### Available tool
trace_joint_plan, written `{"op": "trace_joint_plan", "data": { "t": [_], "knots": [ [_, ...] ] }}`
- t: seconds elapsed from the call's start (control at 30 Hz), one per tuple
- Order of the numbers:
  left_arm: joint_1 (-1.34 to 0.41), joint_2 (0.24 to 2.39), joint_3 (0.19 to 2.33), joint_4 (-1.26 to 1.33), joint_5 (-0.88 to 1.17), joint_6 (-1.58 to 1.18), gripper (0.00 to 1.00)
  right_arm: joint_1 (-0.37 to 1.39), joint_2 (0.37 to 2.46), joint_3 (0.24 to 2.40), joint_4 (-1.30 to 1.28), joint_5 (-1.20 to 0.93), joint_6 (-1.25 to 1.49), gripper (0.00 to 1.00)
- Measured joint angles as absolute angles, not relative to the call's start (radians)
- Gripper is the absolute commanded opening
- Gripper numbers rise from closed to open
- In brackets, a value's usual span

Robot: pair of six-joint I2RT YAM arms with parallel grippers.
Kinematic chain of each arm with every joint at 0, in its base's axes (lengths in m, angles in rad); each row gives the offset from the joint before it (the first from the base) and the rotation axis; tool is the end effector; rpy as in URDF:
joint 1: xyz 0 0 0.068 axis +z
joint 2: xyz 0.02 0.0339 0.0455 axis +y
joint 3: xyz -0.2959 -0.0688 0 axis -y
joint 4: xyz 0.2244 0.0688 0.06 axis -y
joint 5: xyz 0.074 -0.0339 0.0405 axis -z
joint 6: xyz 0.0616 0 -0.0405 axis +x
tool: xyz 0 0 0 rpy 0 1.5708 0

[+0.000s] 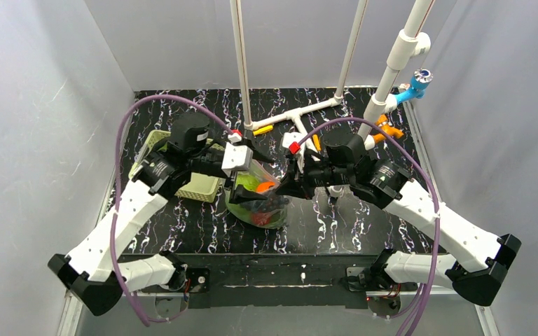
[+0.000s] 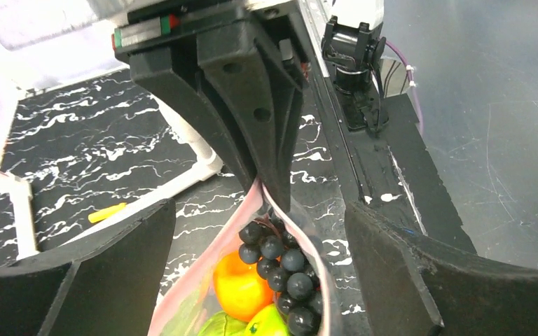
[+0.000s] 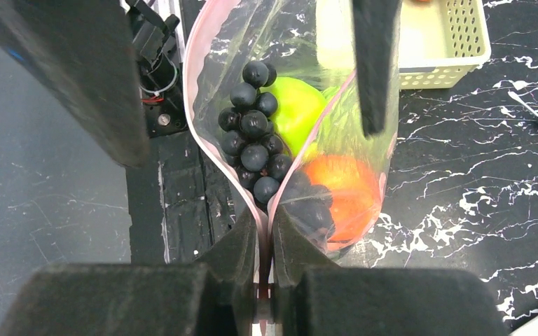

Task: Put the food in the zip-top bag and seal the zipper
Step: Zip the zipper food storage bag at the center of the board.

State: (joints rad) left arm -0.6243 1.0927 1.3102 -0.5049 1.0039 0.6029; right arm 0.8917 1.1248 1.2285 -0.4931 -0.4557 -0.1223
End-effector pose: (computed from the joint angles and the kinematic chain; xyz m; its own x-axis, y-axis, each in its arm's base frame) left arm 0.1260 -0.1548 0.4529 0.3607 0.1154 -0.9255 0.9296 -0.1246 0.3468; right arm 0.1227 0.1952 0.4143 -0.1202 -0.3234 -0.9386 -0.9764 0.2093 0.0530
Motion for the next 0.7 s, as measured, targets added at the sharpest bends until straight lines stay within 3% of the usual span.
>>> {"op": "trace_joint_plan", "data": {
  "t": [0.17,0.23,0.57,0.6,0.67,0.7],
  "knots": [
    [-0.625,1.168,1.304,-0.519,1.028,0.636,0.86,0.891,1.125,1.229,-0.493,-0.460,-0.123,0.01],
    [-0.626,1.174,1.298,-0.529,1.027,0.641,0.80,0.891,1.125,1.229,-0.496,-0.460,-0.123,0.01],
    [-0.639,1.172,1.294,-0.577,0.963,0.658,0.25,0.891,1.093,1.229,-0.528,-0.455,-0.120,0.01],
    [-0.643,1.171,1.294,-0.579,0.955,0.659,0.19,0.891,1.092,1.229,-0.529,-0.454,-0.119,0.04],
    [-0.653,1.169,1.294,-0.584,0.941,0.653,0.00,0.891,1.085,1.229,-0.529,-0.449,-0.111,0.19],
    [-0.658,1.169,1.294,-0.587,0.933,0.649,0.00,0.891,1.082,1.229,-0.528,-0.447,-0.107,0.25]
  ]
}}
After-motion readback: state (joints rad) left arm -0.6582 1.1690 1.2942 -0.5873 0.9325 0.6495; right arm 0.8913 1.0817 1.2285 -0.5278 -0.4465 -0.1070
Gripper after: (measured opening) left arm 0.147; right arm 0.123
